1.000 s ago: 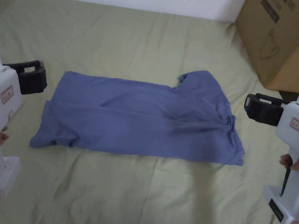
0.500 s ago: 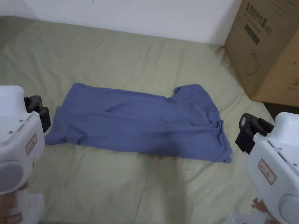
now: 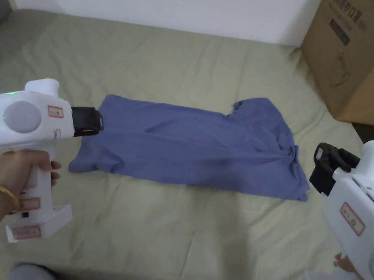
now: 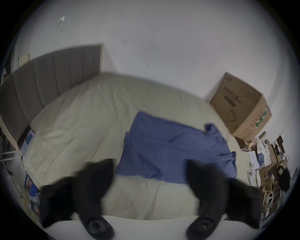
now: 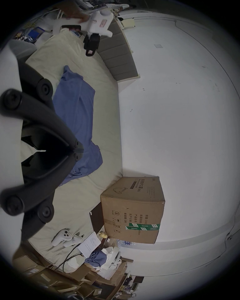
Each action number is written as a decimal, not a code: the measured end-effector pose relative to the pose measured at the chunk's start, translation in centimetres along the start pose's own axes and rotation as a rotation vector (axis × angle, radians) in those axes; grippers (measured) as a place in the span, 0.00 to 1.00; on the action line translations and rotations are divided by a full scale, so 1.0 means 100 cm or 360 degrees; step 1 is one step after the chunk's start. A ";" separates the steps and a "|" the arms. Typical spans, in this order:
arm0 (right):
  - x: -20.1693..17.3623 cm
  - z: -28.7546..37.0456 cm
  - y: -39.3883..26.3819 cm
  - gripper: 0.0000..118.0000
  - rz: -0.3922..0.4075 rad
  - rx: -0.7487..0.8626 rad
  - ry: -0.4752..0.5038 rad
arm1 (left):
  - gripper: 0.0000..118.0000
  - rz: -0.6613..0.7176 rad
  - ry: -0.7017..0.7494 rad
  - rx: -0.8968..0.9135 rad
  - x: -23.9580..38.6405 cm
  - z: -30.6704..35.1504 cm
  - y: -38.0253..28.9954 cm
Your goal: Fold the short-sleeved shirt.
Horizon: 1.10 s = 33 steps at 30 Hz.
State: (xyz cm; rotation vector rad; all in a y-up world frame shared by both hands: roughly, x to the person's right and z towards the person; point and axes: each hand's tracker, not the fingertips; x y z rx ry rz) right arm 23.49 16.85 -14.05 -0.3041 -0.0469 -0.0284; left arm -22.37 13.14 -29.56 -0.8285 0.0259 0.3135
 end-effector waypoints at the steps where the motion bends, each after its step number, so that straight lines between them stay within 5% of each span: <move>1: 0.000 -0.003 -0.002 0.00 -0.0002 -0.0012 -0.0001 | 0.93 -0.0020 0.0076 -0.0044 -0.002 -0.014 0.003; 4: -0.001 -0.013 -0.007 0.00 -0.0029 -0.0083 -0.0003 | 0.93 -0.0152 0.0296 -0.0199 -0.008 -0.057 0.002; 9: 0.001 -0.030 -0.018 0.00 -0.0019 -0.0193 -0.0046 | 0.93 -0.0013 0.0376 -0.0522 -0.027 -0.117 -0.012; 13: 0.007 -0.045 -0.026 0.00 0.0002 -0.0270 -0.0083 | 0.79 -0.0016 0.0405 -0.0546 -0.028 -0.143 -0.021; 14: 0.007 -0.048 -0.029 0.00 -0.0003 -0.0288 -0.0088 | 0.71 -0.0028 0.0407 -0.0548 -0.026 -0.147 -0.022; 16: 0.010 -0.053 -0.032 0.00 -0.0013 -0.0323 -0.0097 | 0.32 -0.0089 0.0367 -0.0550 -0.019 -0.149 -0.025; 18: 0.009 -0.056 -0.035 0.00 -0.0013 -0.0350 -0.0102 | 0.05 -0.0200 0.0332 -0.0506 -0.006 -0.148 -0.030; 28: 0.027 -0.096 -0.015 0.00 0.0072 -0.0450 -0.0109 | 0.04 -0.0186 0.0249 -0.0360 -0.006 -0.106 -0.005; 29: 0.032 -0.110 -0.012 0.08 0.0087 -0.0488 -0.0120 | 0.04 -0.0174 0.0225 -0.0344 -0.007 -0.099 -0.002; 31: 0.042 -0.139 -0.011 0.71 0.0081 -0.0702 -0.0094 | 0.04 -0.0136 0.0195 -0.0304 -0.008 -0.093 0.002; 33: 0.055 -0.172 -0.016 0.80 0.0044 -0.0890 -0.0070 | 0.04 -0.0135 0.0186 -0.0285 -0.006 -0.087 0.004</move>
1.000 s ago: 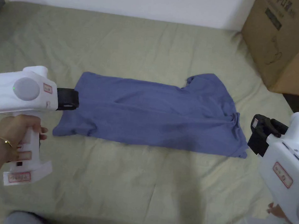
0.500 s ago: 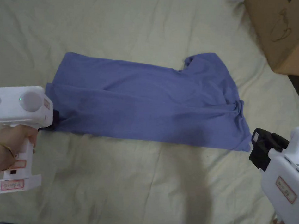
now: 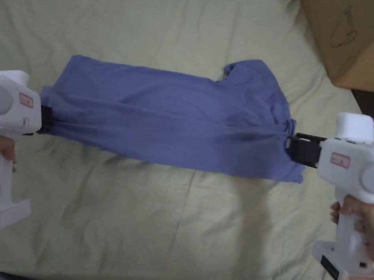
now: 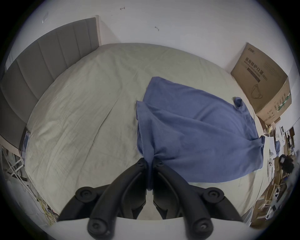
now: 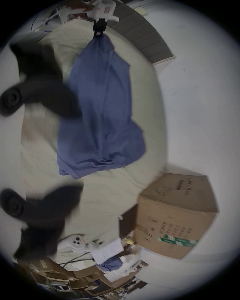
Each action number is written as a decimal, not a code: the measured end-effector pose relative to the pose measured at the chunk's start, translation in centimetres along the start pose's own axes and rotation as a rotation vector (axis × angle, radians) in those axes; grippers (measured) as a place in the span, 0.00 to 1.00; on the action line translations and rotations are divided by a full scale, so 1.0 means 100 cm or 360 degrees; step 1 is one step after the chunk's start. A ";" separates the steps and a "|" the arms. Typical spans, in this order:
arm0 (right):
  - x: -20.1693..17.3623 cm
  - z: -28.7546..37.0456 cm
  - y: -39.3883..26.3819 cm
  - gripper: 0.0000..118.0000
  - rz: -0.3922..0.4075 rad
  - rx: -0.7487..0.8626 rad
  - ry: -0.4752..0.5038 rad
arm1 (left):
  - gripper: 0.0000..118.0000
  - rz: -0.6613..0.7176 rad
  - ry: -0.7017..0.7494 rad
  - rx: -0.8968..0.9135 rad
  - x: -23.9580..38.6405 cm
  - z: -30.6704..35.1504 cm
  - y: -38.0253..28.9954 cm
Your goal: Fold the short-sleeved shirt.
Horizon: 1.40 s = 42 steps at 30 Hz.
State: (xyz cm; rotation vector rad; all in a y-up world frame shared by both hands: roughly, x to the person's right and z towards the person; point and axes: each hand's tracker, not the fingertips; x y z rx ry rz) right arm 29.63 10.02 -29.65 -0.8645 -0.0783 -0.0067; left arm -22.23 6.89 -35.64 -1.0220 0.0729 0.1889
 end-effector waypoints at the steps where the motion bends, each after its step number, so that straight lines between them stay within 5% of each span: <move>1: 0.001 -0.012 0.001 0.95 0.0001 -0.0090 -0.0013 | 0.04 0.0000 -0.0004 0.0004 0.000 0.002 0.000; 10: 0.031 -0.109 -0.015 0.90 -0.0293 -0.0496 -0.0182 | 0.04 0.0019 0.0035 -0.0043 -0.002 -0.010 -0.008; 11: 0.028 -0.112 -0.021 0.84 -0.0313 -0.0504 -0.0155 | 0.04 0.0028 0.0036 -0.0053 -0.004 -0.012 -0.010; 13: 0.028 -0.115 -0.025 0.39 -0.0362 -0.0536 -0.0081 | 0.04 0.0043 0.0047 -0.0073 -0.005 -0.015 -0.012; 15: 0.028 -0.111 -0.023 0.07 -0.0462 -0.0515 -0.0024 | 0.04 0.0065 0.0044 -0.0090 -0.006 -0.016 -0.014; 20: 0.026 -0.069 0.000 0.06 -0.0190 -0.0474 0.0045 | 0.04 0.0162 0.0063 -0.0084 -0.009 0.002 -0.014; 25: 0.046 -0.003 0.001 0.06 -0.0325 -0.0339 0.0235 | 0.04 0.0111 0.0066 -0.0016 -0.021 0.044 -0.026; 34: 0.056 0.022 -0.102 0.06 -0.0357 -0.0440 0.0264 | 0.04 0.0281 0.0008 -0.0166 -0.064 0.058 -0.124; 36: 0.056 0.015 -0.120 0.06 -0.0357 -0.0465 0.0237 | 0.17 0.0298 0.0020 -0.0192 -0.066 0.054 -0.138; 38: 0.058 0.013 -0.126 0.12 -0.0361 -0.0448 0.0222 | 0.53 0.0298 0.0152 -0.0189 -0.068 0.057 -0.144; 39: 0.035 0.025 -0.129 0.36 -0.0370 -0.0448 0.0195 | 0.78 0.0301 0.0133 -0.0166 -0.069 0.059 -0.143; 41: 0.032 0.035 -0.119 0.91 -0.0265 -0.0416 0.0128 | 0.88 0.0320 0.0124 -0.0086 -0.072 0.076 -0.135; 42: 0.031 0.044 -0.113 1.00 -0.0220 -0.0368 0.0103 | 0.88 0.0331 0.0064 0.0056 -0.071 0.083 -0.125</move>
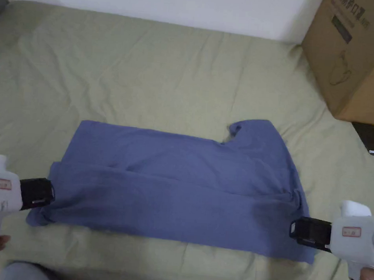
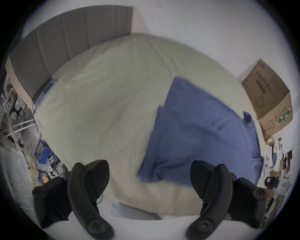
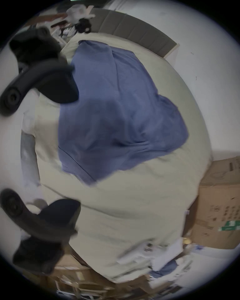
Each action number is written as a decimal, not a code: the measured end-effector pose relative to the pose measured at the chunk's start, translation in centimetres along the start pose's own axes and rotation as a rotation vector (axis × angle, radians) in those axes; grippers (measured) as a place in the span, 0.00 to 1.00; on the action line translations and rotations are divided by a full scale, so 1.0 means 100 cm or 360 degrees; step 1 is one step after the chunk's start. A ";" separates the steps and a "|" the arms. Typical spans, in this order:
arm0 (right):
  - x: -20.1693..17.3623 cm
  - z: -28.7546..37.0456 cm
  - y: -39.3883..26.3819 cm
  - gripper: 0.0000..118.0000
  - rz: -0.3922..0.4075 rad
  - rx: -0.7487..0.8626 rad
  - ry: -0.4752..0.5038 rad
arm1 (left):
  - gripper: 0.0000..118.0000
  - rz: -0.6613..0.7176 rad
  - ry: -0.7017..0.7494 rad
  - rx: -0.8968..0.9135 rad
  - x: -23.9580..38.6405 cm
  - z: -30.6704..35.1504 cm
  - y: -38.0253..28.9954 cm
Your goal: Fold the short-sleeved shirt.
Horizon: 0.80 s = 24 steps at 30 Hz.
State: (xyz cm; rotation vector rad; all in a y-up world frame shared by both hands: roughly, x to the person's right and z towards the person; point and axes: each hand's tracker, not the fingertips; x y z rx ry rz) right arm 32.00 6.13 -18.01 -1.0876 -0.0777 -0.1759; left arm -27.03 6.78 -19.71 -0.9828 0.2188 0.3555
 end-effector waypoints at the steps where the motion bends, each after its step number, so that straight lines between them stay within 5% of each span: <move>1: -0.002 0.020 0.010 0.99 0.0053 0.0153 -0.0061 | 0.88 -0.0010 -0.0022 0.0083 0.004 0.011 0.011; 4: -0.013 0.060 0.033 0.97 0.0098 0.0399 -0.0148 | 0.88 -0.0105 -0.0035 0.0277 0.024 0.040 0.035; 13: -0.066 0.154 0.042 1.00 0.0210 0.1353 -0.0074 | 0.88 -0.0567 -0.0107 0.1231 0.108 0.114 0.028; 19: -0.099 0.158 0.025 0.97 0.0278 0.1523 0.0010 | 0.82 -0.0565 -0.0205 0.1291 0.135 0.118 0.008; 20: -0.104 0.158 0.021 0.92 0.0274 0.1536 0.0017 | 0.72 -0.0559 -0.0235 0.1310 0.135 0.115 0.006; 21: -0.104 0.155 0.021 0.75 0.0272 0.1542 0.0025 | 0.51 -0.0551 -0.0230 0.1322 0.137 0.114 0.003; 24: -0.108 0.149 0.023 0.01 0.0247 0.1516 0.0077 | 0.01 -0.0547 -0.0209 0.1322 0.143 0.109 0.000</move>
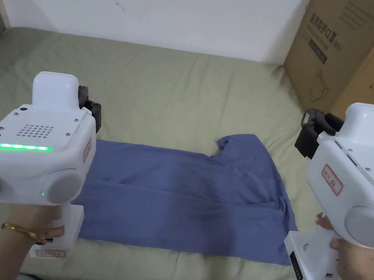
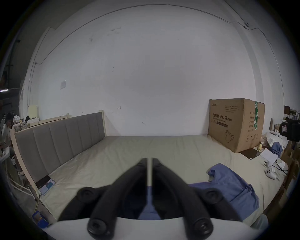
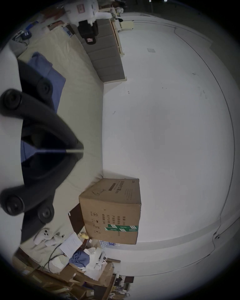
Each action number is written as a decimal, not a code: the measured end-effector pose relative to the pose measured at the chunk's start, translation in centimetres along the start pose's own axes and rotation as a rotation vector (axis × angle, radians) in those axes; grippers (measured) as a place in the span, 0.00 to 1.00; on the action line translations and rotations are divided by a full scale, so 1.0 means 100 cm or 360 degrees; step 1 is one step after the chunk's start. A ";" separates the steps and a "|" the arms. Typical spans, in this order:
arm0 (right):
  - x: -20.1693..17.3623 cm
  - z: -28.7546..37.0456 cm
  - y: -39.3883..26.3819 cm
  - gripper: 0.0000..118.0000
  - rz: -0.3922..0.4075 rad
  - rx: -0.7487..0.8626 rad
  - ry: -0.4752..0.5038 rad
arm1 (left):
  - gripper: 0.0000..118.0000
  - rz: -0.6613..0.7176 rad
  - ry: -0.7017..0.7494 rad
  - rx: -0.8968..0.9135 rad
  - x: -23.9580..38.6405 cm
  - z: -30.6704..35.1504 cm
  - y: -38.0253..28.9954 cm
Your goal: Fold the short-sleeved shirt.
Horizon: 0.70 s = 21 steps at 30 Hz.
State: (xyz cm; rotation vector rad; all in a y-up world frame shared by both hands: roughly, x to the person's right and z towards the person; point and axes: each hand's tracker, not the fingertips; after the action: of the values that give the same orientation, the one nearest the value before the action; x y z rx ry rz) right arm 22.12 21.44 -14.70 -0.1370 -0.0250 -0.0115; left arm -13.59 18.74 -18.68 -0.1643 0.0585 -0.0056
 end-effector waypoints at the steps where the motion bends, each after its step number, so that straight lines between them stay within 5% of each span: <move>1: -0.001 0.000 -0.002 0.00 -0.0031 0.0021 0.0007 | 0.00 0.0005 -0.0010 -0.0024 0.000 0.000 0.000; 13: -0.005 -0.024 -0.011 0.00 -0.0052 -0.0094 0.0002 | 0.00 0.0064 -0.0169 -0.0256 -0.012 -0.053 0.003; 14: -0.004 -0.027 -0.012 0.00 -0.0055 -0.0105 0.0003 | 0.07 0.0068 -0.0176 -0.0309 -0.017 -0.067 0.005; 16: -0.002 -0.036 -0.013 0.00 -0.0066 -0.0131 0.0002 | 0.66 0.0122 -0.0183 -0.0403 -0.022 -0.094 0.010; 17: -0.002 -0.036 -0.015 0.00 -0.0071 -0.0140 -0.0002 | 0.86 0.0103 -0.0176 -0.0509 -0.025 -0.114 0.011; 21: -0.004 -0.051 -0.016 0.00 -0.0076 -0.0186 -0.0025 | 0.93 0.0091 -0.0134 -0.0725 -0.037 -0.179 0.000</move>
State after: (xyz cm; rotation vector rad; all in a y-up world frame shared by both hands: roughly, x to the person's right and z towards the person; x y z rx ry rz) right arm 21.80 19.14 -19.54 -0.2535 -0.0432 -0.0597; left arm -18.34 15.83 -36.14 -0.6178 -0.0207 0.0720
